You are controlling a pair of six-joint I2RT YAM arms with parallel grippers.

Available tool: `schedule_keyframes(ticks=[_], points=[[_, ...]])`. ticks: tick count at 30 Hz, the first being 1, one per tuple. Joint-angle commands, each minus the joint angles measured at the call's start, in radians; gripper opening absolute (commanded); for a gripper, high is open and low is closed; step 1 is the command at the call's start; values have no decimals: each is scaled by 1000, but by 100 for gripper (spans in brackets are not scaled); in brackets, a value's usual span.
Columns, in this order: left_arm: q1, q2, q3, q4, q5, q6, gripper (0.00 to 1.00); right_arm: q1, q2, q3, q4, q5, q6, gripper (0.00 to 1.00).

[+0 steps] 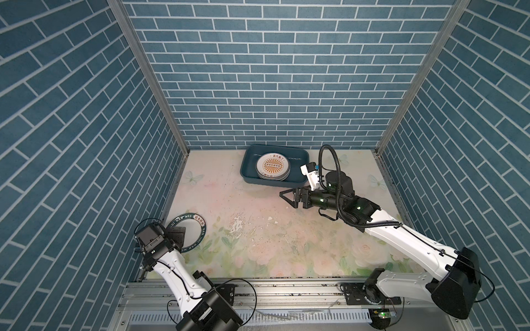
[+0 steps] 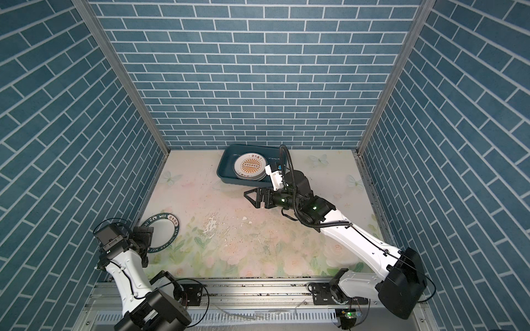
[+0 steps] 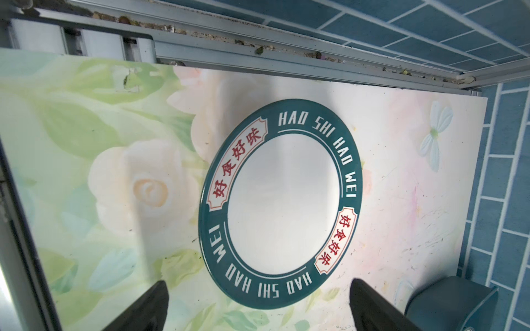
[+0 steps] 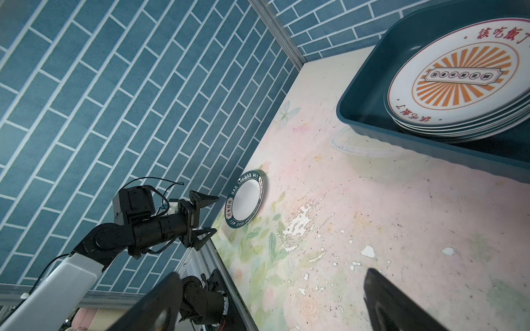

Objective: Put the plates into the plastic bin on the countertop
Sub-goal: 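Withdraw the left gripper from the bin toward the green-rimmed plate, then grip the edge of the green-rimmed plate with the left gripper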

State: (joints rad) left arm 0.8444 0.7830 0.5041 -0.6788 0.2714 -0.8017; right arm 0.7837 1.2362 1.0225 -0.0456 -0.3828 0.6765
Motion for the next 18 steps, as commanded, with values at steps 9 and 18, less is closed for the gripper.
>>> schedule_keyframes(ticks=[9, 18], points=[[28, 24, -126, 114, 90, -39, 98, 2, -12, 43, -39, 56, -7, 98], [40, 64, -189, 204, 143, -58, 93, 2, -16, 69, -87, 101, -25, 98]])
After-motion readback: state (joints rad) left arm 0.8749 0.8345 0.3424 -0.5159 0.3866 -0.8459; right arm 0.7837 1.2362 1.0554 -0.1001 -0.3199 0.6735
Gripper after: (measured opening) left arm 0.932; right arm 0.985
